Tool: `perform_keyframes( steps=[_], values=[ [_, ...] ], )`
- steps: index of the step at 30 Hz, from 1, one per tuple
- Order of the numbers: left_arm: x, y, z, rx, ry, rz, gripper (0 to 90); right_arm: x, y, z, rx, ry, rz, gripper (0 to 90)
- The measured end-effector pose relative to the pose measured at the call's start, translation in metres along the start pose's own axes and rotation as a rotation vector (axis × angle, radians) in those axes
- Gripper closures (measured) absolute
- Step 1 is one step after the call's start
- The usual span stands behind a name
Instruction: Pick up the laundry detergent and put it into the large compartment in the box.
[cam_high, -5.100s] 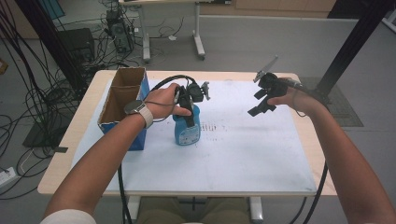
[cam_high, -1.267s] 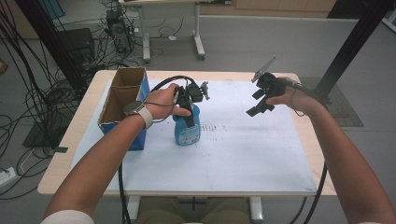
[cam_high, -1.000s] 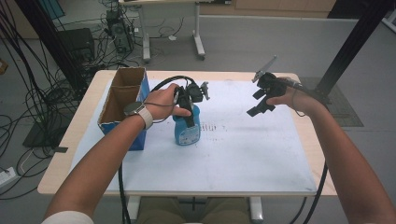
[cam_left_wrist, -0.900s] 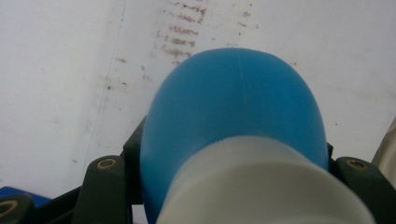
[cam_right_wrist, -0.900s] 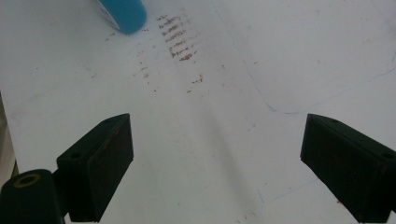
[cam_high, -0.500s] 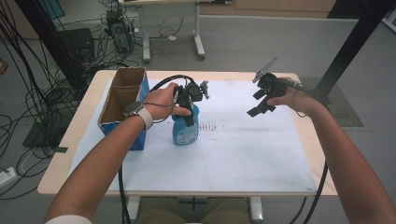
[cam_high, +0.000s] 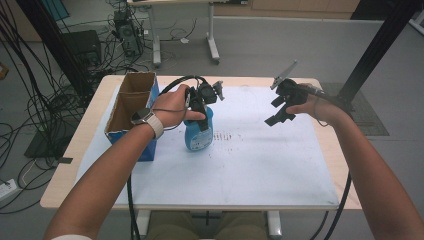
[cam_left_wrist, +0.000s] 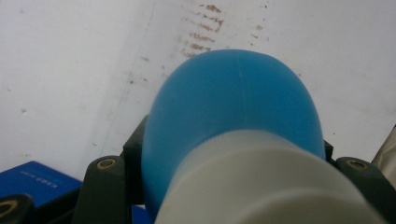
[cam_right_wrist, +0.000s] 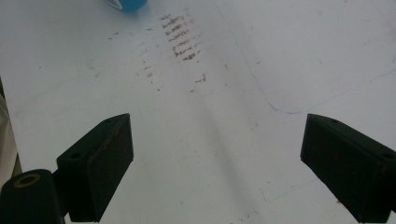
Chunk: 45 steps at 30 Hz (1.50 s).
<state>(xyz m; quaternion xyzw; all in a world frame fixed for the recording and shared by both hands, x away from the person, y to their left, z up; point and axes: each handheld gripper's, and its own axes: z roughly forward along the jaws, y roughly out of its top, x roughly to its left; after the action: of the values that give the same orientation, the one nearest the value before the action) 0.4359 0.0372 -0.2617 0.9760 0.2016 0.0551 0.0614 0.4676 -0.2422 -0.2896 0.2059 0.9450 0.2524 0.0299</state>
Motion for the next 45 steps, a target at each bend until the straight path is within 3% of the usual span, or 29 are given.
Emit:
perform_keyframes(
  steps=[15,24,33,45],
  values=[
    [0.0,0.007,-0.033,0.019,0.028,-0.08,40.0,0.005,-0.002,-0.007,-0.01,-0.005,-0.008,9.3],
    [0.002,0.011,-0.058,0.009,0.072,-0.156,40.0,0.007,-0.002,-0.013,-0.022,-0.013,-0.005,9.3],
    [0.001,0.011,-0.071,0.003,0.089,-0.205,40.0,0.01,0.002,-0.017,-0.022,-0.017,-0.019,9.4],
    [0.004,0.004,-0.094,-0.026,0.117,-0.336,40.0,0.011,0.007,-0.021,-0.023,-0.025,-0.027,9.5]
  ],
)
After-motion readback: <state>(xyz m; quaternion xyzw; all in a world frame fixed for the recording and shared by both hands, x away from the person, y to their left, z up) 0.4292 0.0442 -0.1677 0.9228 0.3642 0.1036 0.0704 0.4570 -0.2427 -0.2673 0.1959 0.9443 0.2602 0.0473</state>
